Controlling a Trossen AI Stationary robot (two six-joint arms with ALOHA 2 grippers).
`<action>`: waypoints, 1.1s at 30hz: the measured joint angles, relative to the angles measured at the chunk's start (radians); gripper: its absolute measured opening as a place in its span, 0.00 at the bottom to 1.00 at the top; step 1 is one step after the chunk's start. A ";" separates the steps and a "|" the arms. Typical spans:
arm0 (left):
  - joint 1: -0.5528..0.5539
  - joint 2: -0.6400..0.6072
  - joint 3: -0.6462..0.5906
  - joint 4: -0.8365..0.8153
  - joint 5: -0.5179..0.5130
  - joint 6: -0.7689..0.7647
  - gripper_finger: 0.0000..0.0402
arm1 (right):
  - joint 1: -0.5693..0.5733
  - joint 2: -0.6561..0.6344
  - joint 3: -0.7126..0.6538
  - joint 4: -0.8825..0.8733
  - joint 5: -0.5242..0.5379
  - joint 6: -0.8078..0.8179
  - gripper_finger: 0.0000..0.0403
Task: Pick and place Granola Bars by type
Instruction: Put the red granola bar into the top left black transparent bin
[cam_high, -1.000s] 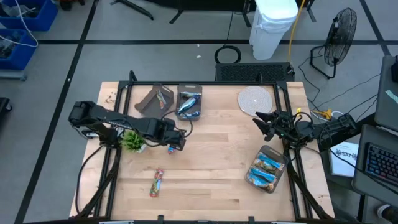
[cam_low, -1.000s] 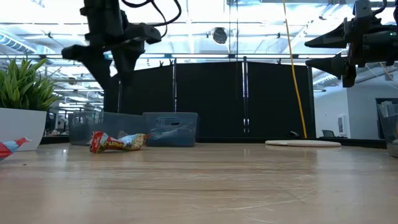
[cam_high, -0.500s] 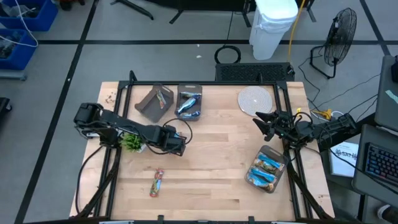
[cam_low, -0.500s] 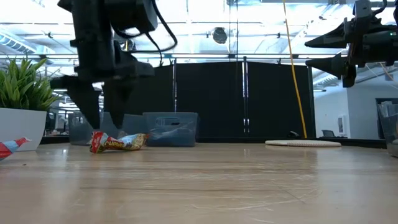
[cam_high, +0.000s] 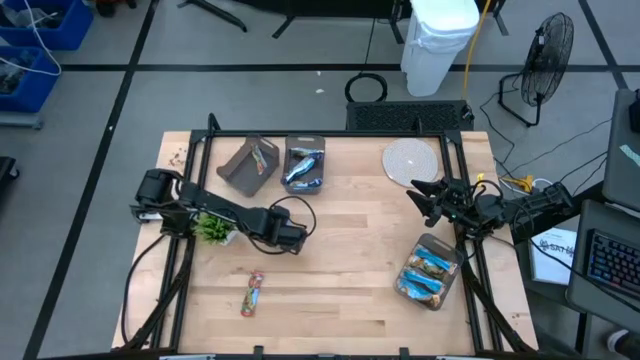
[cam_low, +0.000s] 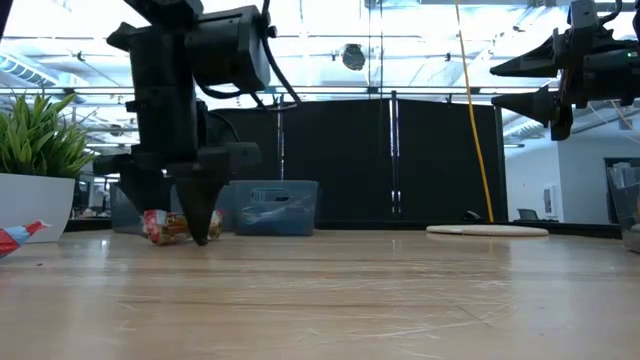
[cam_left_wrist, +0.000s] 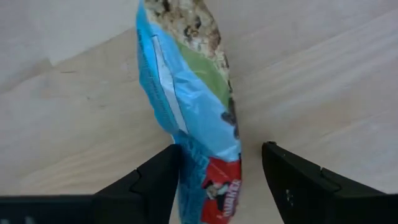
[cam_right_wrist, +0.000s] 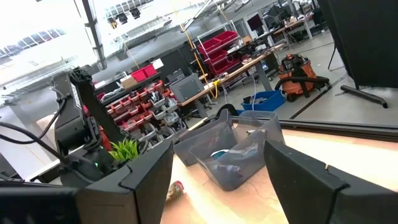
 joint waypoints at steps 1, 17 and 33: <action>0.000 0.002 0.000 0.000 -0.002 0.000 0.56 | 0.000 0.000 0.000 -0.001 0.000 0.000 0.60; 0.003 -0.016 -0.001 -0.002 0.000 0.025 0.05 | 0.000 0.000 0.000 -0.001 0.000 0.000 0.60; 0.097 -0.265 -0.001 -0.097 -0.031 0.054 0.05 | 0.000 0.000 -0.001 -0.001 0.000 0.000 0.60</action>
